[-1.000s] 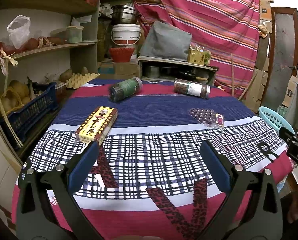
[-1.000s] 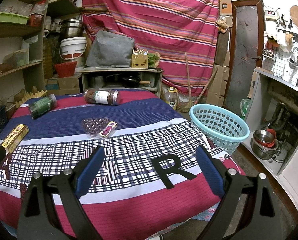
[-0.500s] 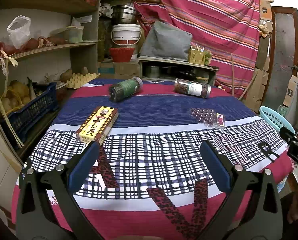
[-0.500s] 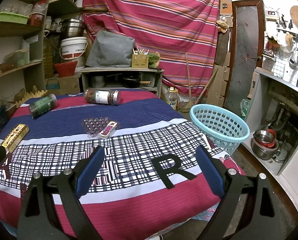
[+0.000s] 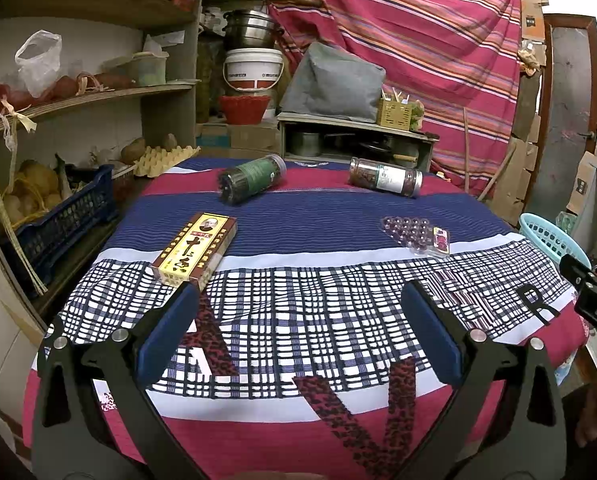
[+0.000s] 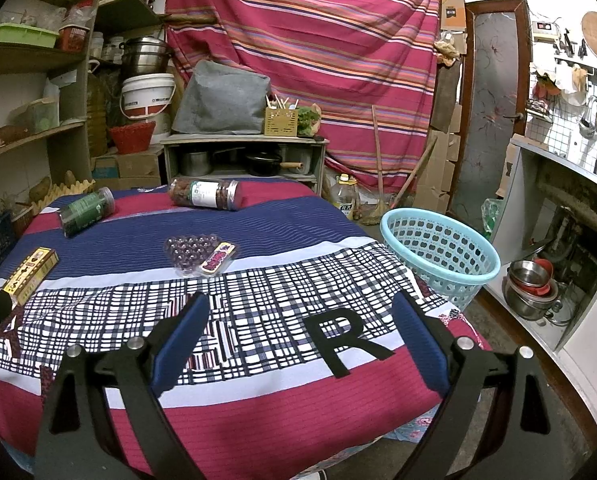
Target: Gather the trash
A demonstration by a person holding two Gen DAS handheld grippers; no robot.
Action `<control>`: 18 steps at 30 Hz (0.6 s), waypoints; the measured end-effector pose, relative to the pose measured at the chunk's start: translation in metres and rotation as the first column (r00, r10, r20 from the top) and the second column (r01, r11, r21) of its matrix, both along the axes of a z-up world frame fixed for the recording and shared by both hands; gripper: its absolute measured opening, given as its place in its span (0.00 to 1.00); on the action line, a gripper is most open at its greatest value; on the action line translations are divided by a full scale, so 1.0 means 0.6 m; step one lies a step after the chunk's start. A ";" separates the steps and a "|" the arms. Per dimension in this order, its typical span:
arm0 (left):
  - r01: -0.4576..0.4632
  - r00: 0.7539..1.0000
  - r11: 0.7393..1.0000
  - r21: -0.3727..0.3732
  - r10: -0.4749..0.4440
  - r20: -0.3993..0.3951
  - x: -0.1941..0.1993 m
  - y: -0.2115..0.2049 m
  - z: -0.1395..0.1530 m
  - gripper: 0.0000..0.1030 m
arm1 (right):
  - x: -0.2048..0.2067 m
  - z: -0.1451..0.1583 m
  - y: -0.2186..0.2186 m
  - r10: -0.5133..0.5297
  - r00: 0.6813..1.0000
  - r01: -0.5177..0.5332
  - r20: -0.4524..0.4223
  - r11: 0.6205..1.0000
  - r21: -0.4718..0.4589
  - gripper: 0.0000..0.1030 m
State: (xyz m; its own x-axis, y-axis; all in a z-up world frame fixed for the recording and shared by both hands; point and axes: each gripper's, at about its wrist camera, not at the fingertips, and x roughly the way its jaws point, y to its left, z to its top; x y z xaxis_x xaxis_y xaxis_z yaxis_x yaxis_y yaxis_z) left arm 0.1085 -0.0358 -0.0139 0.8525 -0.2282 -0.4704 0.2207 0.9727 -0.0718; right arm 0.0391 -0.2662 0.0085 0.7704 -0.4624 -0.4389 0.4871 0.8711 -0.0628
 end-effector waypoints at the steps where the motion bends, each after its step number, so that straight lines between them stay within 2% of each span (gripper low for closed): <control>1: -0.001 1.000 1.000 0.001 0.001 0.000 0.000 0.000 0.000 0.95 | 0.000 0.000 0.000 -0.001 1.000 0.001 0.000 1.000 0.000 0.88; 18: 0.000 1.000 1.000 0.000 0.000 -0.001 0.000 0.000 0.000 0.95 | 0.000 0.000 0.002 -0.002 1.000 0.002 0.001 1.000 0.002 0.88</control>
State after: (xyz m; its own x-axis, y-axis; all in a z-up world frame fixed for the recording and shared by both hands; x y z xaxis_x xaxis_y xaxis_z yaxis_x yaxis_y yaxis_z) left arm 0.1082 -0.0359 -0.0140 0.8519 -0.2281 -0.4714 0.2206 0.9727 -0.0719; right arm 0.0388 -0.2652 0.0085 0.7700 -0.4628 -0.4391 0.4885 0.8704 -0.0607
